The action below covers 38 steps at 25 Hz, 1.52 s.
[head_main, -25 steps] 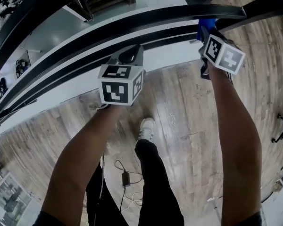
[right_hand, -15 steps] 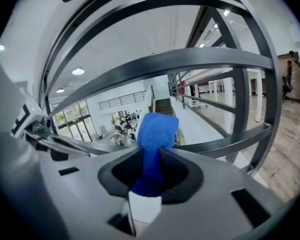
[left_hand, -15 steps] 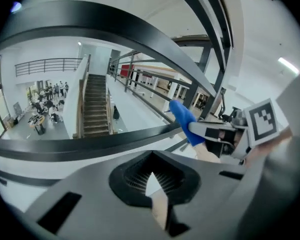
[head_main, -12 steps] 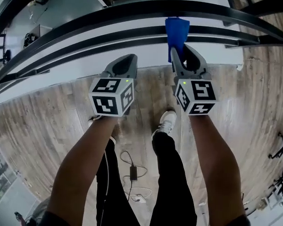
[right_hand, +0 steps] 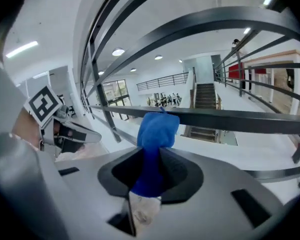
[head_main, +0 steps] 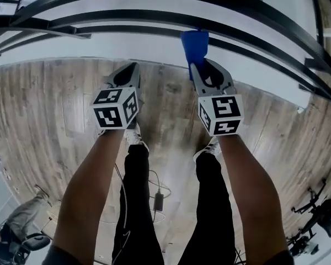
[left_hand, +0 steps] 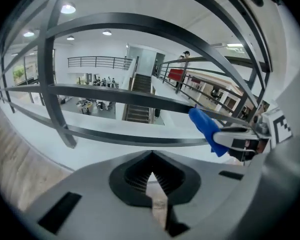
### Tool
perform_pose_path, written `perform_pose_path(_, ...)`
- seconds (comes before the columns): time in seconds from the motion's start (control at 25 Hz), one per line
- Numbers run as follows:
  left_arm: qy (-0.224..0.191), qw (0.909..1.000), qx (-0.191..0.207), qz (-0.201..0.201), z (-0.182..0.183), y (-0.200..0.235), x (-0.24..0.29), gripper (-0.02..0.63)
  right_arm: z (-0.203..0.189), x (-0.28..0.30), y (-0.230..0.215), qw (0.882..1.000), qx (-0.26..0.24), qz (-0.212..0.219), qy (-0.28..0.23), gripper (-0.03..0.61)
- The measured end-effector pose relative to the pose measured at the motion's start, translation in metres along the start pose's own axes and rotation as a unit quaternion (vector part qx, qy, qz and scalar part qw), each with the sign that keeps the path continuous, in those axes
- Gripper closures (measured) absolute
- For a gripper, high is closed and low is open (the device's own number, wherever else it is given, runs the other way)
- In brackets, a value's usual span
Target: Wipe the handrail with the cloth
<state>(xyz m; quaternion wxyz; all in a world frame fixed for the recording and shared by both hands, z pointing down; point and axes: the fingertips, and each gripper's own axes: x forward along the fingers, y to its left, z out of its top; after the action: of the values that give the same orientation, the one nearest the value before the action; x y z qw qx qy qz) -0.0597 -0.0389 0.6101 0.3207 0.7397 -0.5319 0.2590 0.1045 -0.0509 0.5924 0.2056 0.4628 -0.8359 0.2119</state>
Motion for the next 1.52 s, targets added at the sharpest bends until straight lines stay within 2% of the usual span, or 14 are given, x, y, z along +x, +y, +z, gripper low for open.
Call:
perform_pose_path(0.2,-0.011,0.9995,-0.009,0.028,-0.002,0.113,-0.030,0.611,0.009,0.097,0.112,0.999,-0.002,0.042,0.029,0.472)
perform_pose_path(0.36,-0.007,0.9991,-0.016,0.039,-0.005,0.202,-0.044,0.612,0.015,0.169,0.184,0.996,0.054,0.051,0.052,0.472)
perform_pose_path(0.52,0.000,0.9992,0.012,0.038,-0.001,0.277,-0.044,0.611,0.025,0.237,0.234,0.994,0.071,0.049,0.068,0.472)
perform_pose_path(0.76,-0.013,0.9988,-0.004,0.047,0.009,0.362,-0.042,0.611,0.038,0.322,0.273,0.993,0.073,0.030,0.091,0.472)
perform_pose_path(1.0,-0.018,0.9985,-0.014,0.050,0.009,0.404,-0.052,0.612,0.035,0.382,0.292,0.993,0.046,-0.011,0.106,0.472)
perform_pose_path(1.12,-0.015,0.9985,-0.009,0.052,0.004,0.419,-0.064,0.611,0.039,0.406,0.308,0.993,0.032,-0.009,0.112,0.472)
perform_pose_path(1.28,-0.011,0.9972,-0.023,0.070,-0.004,0.437,-0.065,0.611,0.034,0.423,0.312,0.992,0.033,-0.010,0.123,0.472)
perform_pose_path(1.44,-0.013,0.9968,-0.042,0.067,-0.010,0.421,-0.059,0.611,0.029,0.417,0.300,0.992,0.032,-0.012,0.123,0.472)
perform_pose_path(1.52,-0.013,0.9973,-0.043,0.058,-0.011,0.405,-0.052,0.611,0.029,0.409,0.281,0.991,0.052,-0.030,0.123,0.472)
